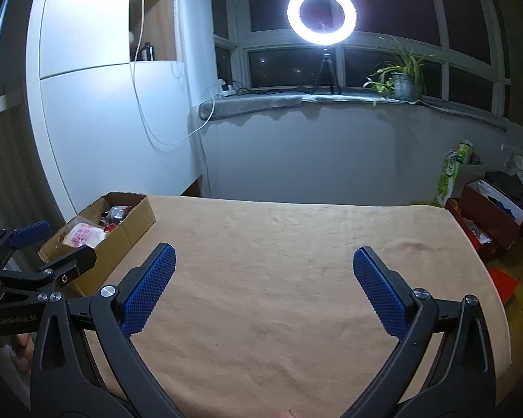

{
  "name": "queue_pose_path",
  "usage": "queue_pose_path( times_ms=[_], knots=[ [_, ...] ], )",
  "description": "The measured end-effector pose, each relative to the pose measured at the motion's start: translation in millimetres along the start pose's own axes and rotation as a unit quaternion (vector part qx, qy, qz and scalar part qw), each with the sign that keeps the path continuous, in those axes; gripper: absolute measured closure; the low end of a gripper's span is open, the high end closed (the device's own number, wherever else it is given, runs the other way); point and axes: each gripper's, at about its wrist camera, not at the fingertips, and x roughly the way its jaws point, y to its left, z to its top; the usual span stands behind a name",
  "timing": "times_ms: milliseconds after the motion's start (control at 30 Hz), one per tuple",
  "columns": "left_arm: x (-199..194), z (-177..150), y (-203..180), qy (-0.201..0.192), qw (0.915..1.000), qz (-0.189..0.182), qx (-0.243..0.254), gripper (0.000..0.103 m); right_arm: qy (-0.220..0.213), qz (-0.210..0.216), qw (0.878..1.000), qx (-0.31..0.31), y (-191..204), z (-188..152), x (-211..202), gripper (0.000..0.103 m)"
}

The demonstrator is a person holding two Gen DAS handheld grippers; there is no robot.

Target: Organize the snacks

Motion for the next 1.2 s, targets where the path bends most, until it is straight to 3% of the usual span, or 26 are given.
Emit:
queue_pose_path(
  times_ms=[467, 1200],
  knots=[
    [-24.4, -0.4, -35.7, -0.012, 0.9997, -0.014, 0.017, 0.000, -0.005, -0.007, 1.000, 0.010, -14.5, -7.5, -23.3, 0.000],
    [-33.7, -2.2, -33.4, -0.017, 0.9998, -0.009, 0.010, 0.000, -0.001, -0.002, 1.000, 0.002, -5.3, -8.1, -27.1, 0.000]
  ],
)
